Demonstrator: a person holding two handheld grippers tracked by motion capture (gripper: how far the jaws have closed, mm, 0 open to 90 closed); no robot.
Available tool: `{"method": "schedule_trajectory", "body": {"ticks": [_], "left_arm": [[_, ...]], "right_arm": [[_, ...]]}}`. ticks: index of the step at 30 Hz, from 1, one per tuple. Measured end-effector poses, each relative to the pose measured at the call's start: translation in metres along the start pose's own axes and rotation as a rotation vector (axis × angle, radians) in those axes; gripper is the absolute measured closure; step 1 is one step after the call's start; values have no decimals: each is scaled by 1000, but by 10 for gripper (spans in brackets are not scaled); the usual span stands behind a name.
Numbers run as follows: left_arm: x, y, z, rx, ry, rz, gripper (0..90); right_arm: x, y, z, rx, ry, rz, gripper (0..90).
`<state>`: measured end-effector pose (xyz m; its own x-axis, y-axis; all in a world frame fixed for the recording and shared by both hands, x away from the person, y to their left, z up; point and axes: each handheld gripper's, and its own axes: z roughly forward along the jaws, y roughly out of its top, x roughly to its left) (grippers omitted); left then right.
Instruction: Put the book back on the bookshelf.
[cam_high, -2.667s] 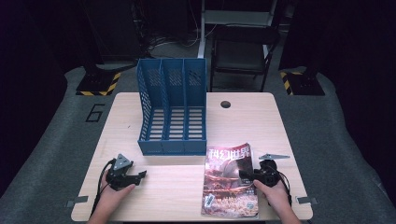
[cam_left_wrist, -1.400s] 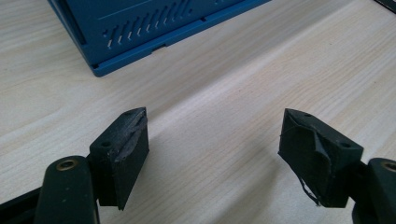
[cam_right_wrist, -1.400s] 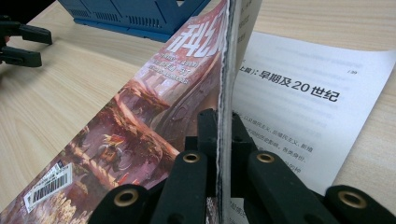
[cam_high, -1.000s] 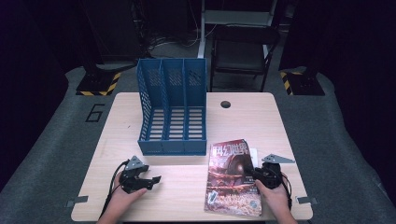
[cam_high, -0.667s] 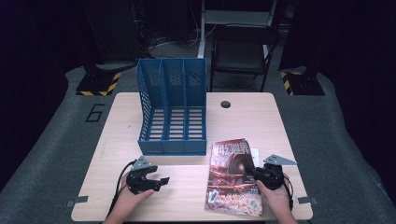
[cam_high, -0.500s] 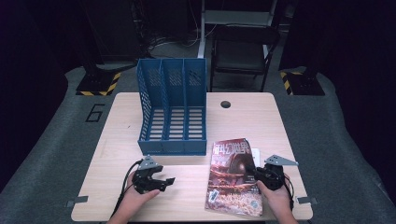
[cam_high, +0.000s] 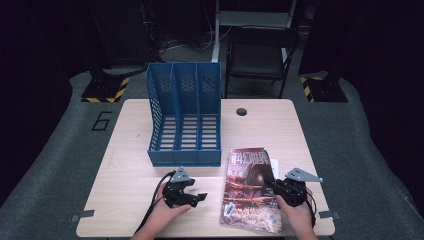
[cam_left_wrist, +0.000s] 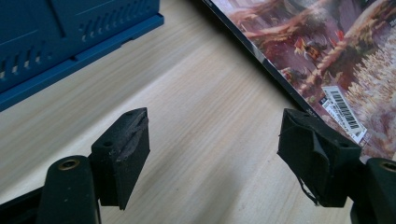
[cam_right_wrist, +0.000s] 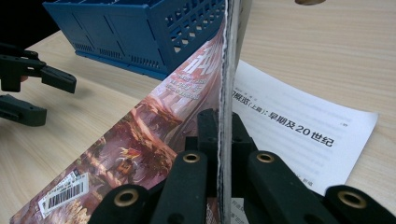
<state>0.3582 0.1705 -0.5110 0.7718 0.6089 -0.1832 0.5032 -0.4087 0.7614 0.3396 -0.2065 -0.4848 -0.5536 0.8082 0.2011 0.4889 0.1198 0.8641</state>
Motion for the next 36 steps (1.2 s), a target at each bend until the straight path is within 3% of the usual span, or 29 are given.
{"method": "schedule_trajectory", "body": {"ticks": [6,15,36], "left_arm": [[-2,2,3,-23,-21,-4,247],[-16,4,18,14,-58,36,249],[-38,17,48,19,-186,14,274]], "right_arm": [[6,1,-7,-34,-5,-14,886],[12,2,-12,-75,0,-38,886],[21,4,-17,-113,-11,-63,887]]}}
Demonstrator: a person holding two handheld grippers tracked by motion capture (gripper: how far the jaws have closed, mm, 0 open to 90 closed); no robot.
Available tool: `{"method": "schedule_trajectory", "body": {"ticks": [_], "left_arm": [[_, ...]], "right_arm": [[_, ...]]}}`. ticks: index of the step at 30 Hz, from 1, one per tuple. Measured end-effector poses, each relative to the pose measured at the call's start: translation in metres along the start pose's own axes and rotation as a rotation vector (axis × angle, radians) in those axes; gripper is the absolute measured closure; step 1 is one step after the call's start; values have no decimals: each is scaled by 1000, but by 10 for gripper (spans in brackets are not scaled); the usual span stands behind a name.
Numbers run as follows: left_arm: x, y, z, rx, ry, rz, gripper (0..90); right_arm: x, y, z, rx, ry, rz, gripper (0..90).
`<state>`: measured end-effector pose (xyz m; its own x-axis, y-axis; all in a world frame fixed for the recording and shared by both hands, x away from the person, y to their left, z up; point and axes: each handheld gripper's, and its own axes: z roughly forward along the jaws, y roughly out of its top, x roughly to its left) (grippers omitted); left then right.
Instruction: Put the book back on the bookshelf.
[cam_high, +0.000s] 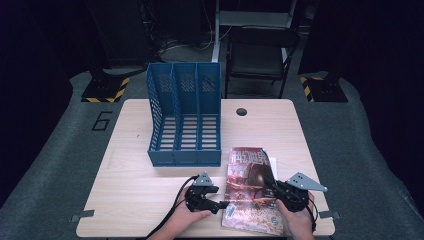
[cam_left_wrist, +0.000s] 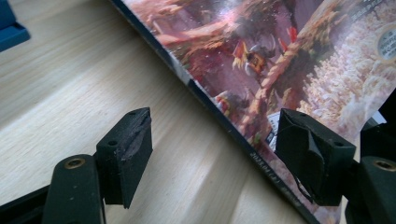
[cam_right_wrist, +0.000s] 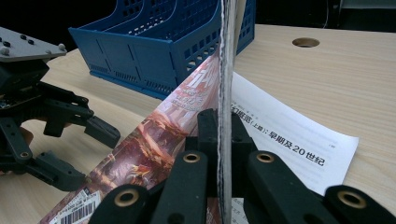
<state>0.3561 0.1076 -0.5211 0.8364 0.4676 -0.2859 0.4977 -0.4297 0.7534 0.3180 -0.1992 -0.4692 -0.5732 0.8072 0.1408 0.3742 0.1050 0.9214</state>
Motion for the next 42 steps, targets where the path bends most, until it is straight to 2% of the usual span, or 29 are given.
{"method": "schedule_trajectory", "body": {"ticks": [7,9,11,15,20,21,22,26,33,38,42], "left_arm": [[-5,7,12,-34,-31,-12,254],[-6,8,17,-27,-41,-21,254],[-7,9,21,-13,-35,0,254],[-9,9,28,-4,-49,-2,254],[-8,10,32,-14,-54,-14,252],[-8,10,31,-15,-56,-28,267],[-6,10,31,-19,-56,-22,278],[-4,10,31,-27,-57,-48,329],[-2,11,28,-41,-59,-64,419],[-2,13,24,-49,-55,-59,504],[-3,14,21,-71,-57,-67,569]], "right_arm": [[1,0,0,-4,4,-3,887],[0,0,0,-6,6,-7,887],[1,0,1,-12,9,-3,886],[0,0,1,-12,15,-2,886],[1,1,1,-12,18,-2,886],[1,1,1,-12,20,1,887],[0,1,1,-12,20,-5,886],[0,1,1,-7,26,2,886],[0,0,2,-7,36,6,885],[-1,0,1,0,41,0,885],[-1,0,0,-2,43,3,884]]}}
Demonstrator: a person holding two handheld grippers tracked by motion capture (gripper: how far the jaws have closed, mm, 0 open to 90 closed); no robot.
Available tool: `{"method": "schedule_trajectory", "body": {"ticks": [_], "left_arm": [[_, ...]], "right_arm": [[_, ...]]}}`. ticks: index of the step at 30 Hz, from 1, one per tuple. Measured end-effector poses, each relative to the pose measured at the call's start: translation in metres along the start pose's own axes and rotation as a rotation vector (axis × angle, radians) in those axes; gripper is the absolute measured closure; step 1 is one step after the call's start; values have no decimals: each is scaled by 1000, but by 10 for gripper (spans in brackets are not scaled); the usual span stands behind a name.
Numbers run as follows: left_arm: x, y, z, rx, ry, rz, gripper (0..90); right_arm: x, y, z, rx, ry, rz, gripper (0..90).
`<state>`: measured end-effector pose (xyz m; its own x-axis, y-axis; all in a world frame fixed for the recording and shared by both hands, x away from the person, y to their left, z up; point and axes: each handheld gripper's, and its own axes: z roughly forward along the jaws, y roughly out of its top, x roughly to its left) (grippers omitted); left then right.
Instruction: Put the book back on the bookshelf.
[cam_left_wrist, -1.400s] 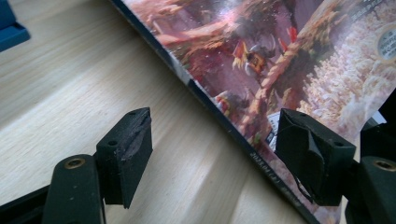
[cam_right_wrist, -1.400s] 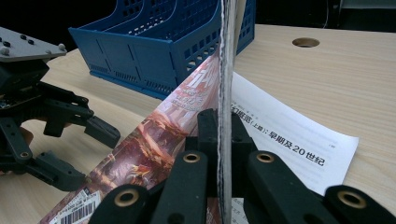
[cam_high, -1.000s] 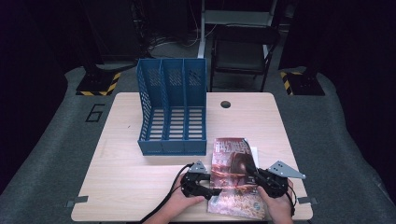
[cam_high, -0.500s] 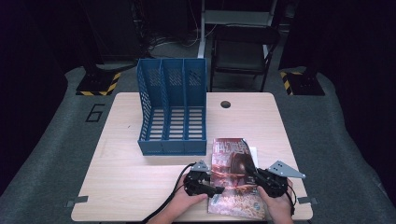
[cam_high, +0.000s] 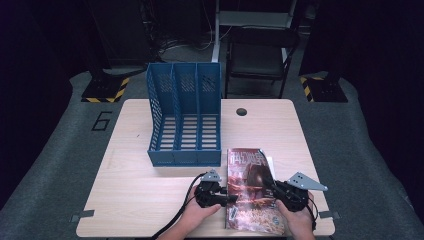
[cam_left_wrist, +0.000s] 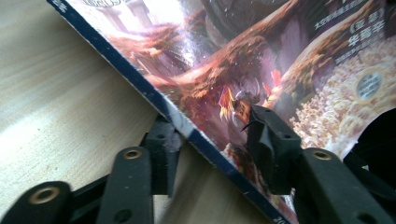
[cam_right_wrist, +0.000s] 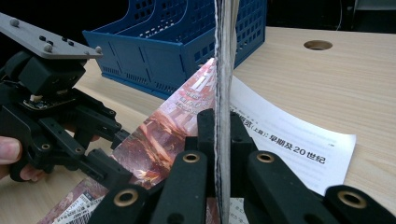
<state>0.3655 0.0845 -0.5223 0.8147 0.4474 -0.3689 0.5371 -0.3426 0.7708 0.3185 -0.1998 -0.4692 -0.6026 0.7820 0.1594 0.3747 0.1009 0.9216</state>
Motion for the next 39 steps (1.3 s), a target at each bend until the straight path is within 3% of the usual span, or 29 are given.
{"method": "schedule_trajectory", "body": {"ticks": [9,19,25,32,36,39], "left_arm": [[-2,1,-5,-4,2,-5,609],[-8,7,-17,-27,26,30,651],[-11,10,-28,-48,46,60,693],[-14,12,-36,-45,90,119,734],[-11,11,-38,-40,108,137,756],[-9,10,-39,-44,120,127,777]], "right_arm": [[1,1,-2,-15,9,-14,883],[0,4,-8,-45,33,-6,880],[-4,3,-7,-36,43,7,866],[-14,-2,-1,2,76,76,817],[-26,-9,5,61,158,181,771],[-34,-16,10,114,195,223,732]]}}
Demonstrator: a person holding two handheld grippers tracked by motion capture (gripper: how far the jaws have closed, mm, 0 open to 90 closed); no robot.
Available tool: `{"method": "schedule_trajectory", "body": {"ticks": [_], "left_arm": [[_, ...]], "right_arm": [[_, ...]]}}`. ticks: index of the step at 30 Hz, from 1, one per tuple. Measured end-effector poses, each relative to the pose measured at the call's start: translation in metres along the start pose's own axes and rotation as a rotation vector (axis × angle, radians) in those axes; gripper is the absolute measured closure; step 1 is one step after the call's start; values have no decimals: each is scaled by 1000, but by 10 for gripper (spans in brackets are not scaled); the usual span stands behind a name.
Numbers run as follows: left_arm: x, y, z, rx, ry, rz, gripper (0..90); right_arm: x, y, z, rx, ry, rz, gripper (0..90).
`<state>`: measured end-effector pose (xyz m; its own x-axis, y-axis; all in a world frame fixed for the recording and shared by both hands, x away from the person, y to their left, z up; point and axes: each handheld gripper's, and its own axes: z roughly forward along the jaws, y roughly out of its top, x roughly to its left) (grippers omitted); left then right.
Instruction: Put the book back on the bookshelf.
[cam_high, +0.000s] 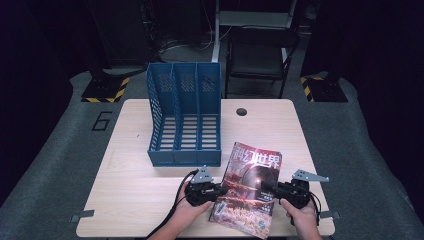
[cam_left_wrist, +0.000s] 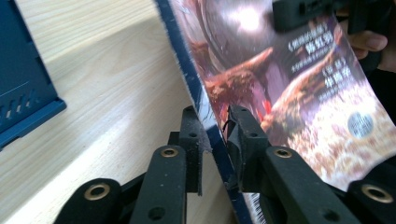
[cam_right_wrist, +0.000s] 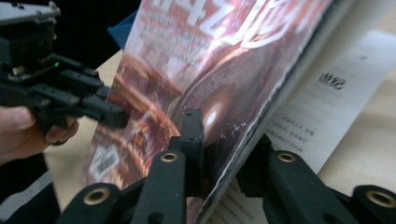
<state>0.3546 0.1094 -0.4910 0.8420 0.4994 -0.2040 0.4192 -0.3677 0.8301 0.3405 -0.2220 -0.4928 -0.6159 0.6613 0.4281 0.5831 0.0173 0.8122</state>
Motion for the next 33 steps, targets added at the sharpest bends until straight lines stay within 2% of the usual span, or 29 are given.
{"method": "schedule_trajectory", "body": {"ticks": [4,9,11,15,18,22,23,25,26,27,28,33], "left_arm": [[2,-2,0,-4,0,-7,788],[4,-1,-2,-10,-8,-15,804],[4,-1,-3,-14,1,-18,810],[6,-1,-4,-14,10,-21,818],[7,0,-6,-4,1,-14,818],[8,0,-8,-17,-7,-29,818],[9,0,-9,-15,-4,-18,819],[9,0,-10,-20,-2,-27,819],[10,0,-10,-21,-1,-25,819],[11,-1,-11,-18,-4,-27,818],[11,-1,-11,-26,-3,-33,818],[12,-1,-14,-30,-10,-36,818]], "right_arm": [[-5,-3,7,54,44,5,699],[-4,-4,15,106,70,18,689],[-4,-5,17,130,81,35,680],[-4,-7,22,171,95,32,672],[-2,-6,22,191,91,32,721],[2,-3,21,196,69,-9,812],[3,-3,21,202,58,-29,816],[6,-2,23,195,45,-50,825],[7,-1,22,207,39,-43,830],[7,-1,23,199,39,-62,835],[8,-1,23,202,35,-55,839],[12,1,24,190,26,-87,854]]}}
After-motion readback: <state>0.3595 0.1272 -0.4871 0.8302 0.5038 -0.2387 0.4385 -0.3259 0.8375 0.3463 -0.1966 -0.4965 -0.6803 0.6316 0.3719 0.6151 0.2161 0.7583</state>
